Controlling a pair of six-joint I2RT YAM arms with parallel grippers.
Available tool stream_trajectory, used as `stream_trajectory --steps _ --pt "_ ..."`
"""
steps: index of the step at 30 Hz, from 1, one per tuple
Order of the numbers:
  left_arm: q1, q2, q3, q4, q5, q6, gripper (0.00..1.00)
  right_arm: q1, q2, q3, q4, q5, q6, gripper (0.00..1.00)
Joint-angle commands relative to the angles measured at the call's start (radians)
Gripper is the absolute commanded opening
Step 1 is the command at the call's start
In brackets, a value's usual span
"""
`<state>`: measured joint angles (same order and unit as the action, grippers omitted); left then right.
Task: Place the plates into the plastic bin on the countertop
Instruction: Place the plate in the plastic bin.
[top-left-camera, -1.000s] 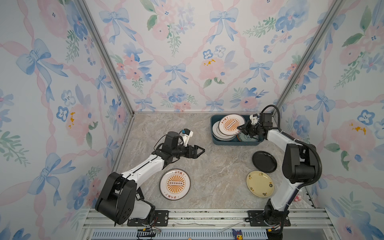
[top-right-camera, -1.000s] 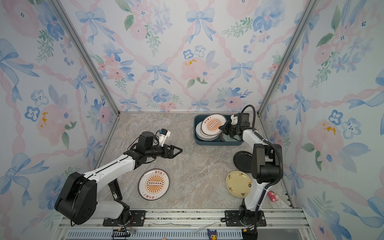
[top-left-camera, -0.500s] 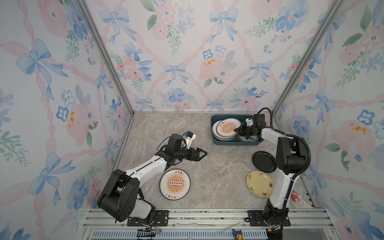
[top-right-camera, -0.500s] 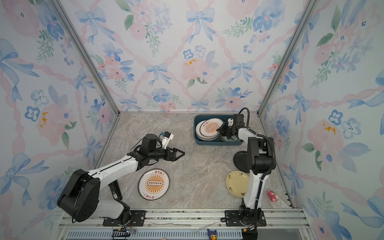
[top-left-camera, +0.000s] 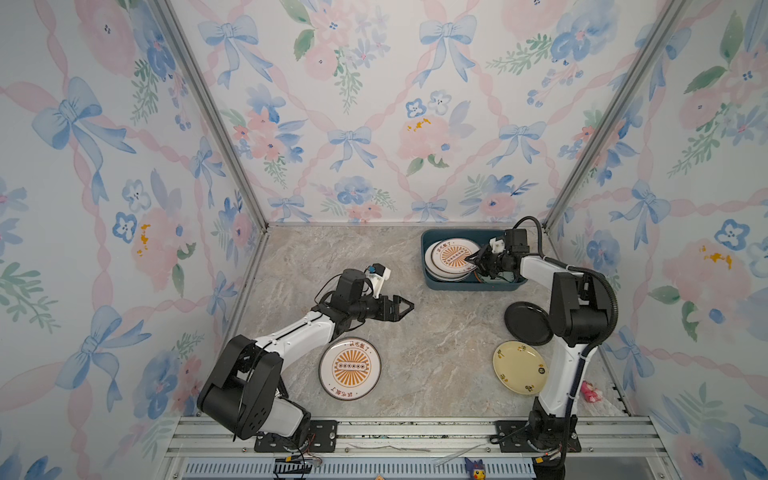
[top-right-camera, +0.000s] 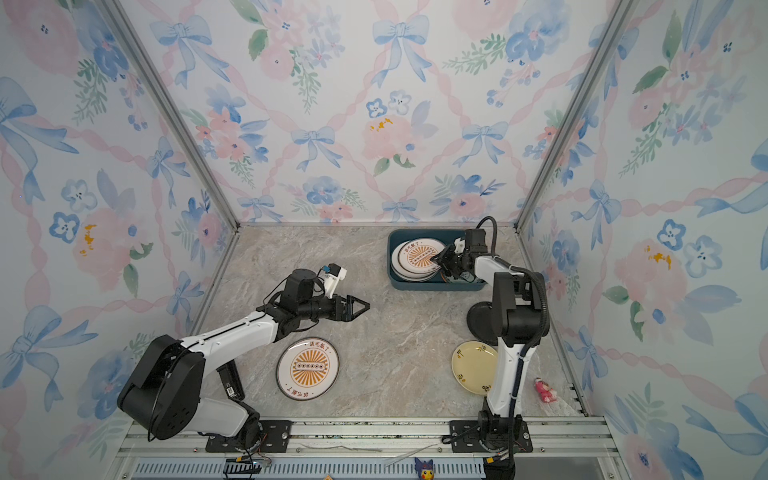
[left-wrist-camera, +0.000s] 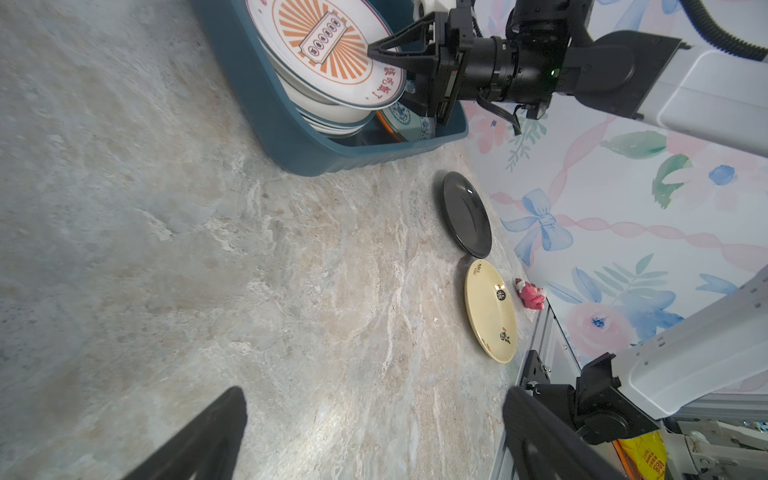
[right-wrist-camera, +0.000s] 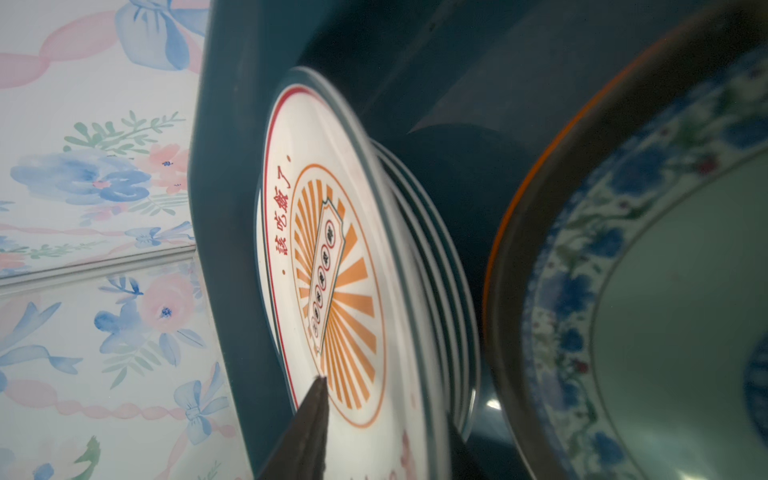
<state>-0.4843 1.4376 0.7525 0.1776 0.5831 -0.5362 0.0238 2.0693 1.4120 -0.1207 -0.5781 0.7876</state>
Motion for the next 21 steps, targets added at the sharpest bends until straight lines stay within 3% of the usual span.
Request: stream_trajectory --steps 1,9,21 --pt "-0.005 0.002 -0.01 -0.001 0.001 0.002 0.98 0.012 0.003 0.024 -0.047 0.029 -0.027 0.4" --pt "-0.029 0.002 0.012 -0.035 -0.013 0.015 0.98 0.026 -0.026 0.063 -0.177 0.111 -0.105 0.48" --pt "-0.159 0.056 0.066 -0.061 -0.051 0.025 0.98 0.062 -0.08 0.157 -0.424 0.355 -0.308 0.51"
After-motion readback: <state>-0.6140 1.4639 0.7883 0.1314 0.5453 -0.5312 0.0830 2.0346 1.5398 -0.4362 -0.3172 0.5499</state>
